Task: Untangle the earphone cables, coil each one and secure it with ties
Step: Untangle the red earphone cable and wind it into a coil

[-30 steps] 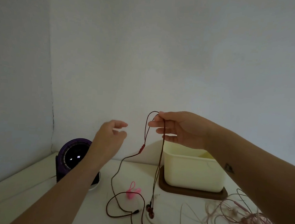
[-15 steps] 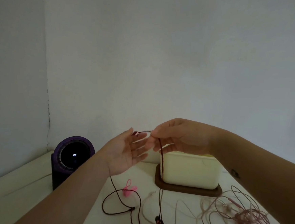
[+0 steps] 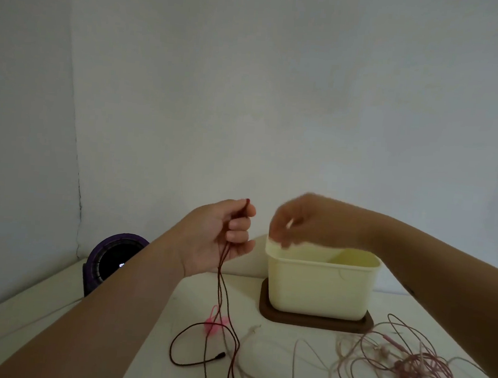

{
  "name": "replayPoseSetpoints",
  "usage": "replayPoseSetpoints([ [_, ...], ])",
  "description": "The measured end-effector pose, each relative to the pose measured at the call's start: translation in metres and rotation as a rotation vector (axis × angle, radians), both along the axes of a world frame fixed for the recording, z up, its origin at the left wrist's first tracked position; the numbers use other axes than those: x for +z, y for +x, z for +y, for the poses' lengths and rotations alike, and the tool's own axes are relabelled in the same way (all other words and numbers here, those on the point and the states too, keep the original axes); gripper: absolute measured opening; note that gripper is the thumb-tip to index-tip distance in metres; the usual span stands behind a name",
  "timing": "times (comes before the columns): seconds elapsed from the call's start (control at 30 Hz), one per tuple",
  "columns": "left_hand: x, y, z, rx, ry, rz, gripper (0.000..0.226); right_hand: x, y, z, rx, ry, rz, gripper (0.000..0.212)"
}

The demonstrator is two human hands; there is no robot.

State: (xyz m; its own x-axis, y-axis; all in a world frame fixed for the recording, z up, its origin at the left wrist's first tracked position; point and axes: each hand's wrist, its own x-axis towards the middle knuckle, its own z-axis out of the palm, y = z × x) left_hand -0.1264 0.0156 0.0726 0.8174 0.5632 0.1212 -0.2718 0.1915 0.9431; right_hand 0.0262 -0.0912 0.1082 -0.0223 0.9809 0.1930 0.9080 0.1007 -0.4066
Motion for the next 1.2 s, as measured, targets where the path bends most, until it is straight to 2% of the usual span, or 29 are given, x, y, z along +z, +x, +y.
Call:
replayPoseSetpoints([
  [0.07, 0.003, 0.000, -0.004, -0.035, 0.088, 0.062, 0.031, 0.002, 0.004, 0.003, -0.024, 0.266, 0.008, 0.028],
  [0.13, 0.005, 0.001, -0.008, -0.068, 0.151, 0.100, 0.033, 0.002, 0.002, 0.006, 0.079, 0.302, 0.023, 0.041],
  [0.27, 0.010, 0.000, -0.013, -0.085, 0.191, 0.082, 0.036, 0.004, -0.001, 0.004, 0.163, 0.241, 0.062, 0.021],
  [0.37, 0.010, -0.003, -0.011, -0.050, 0.204, 0.035, 0.035, 0.001, 0.007, 0.004, 0.101, 0.296, 0.183, 0.017],
  [0.47, 0.014, -0.008, -0.010, -0.020, 0.176, -0.081, 0.031, -0.008, 0.023, 0.013, -0.023, 0.315, 0.141, 0.018],
  [0.67, 0.027, -0.017, -0.008, 0.047, 0.194, -0.212, 0.029, -0.039, 0.057, 0.031, -0.229, 0.178, 0.009, 0.015],
  [0.87, 0.019, -0.014, -0.005, 0.085, 0.235, -0.163, 0.030, -0.052, 0.065, 0.040, -0.254, 0.014, -0.017, 0.013],
  [1.07, 0.027, -0.027, 0.000, 0.138, 0.164, -0.259, 0.030, -0.063, 0.086, 0.032, -0.357, -0.124, -0.152, 0.015],
  [1.2, 0.026, -0.025, 0.001, 0.163, 0.191, -0.216, 0.029, -0.066, 0.082, 0.029, -0.358, -0.235, -0.227, 0.021],
])
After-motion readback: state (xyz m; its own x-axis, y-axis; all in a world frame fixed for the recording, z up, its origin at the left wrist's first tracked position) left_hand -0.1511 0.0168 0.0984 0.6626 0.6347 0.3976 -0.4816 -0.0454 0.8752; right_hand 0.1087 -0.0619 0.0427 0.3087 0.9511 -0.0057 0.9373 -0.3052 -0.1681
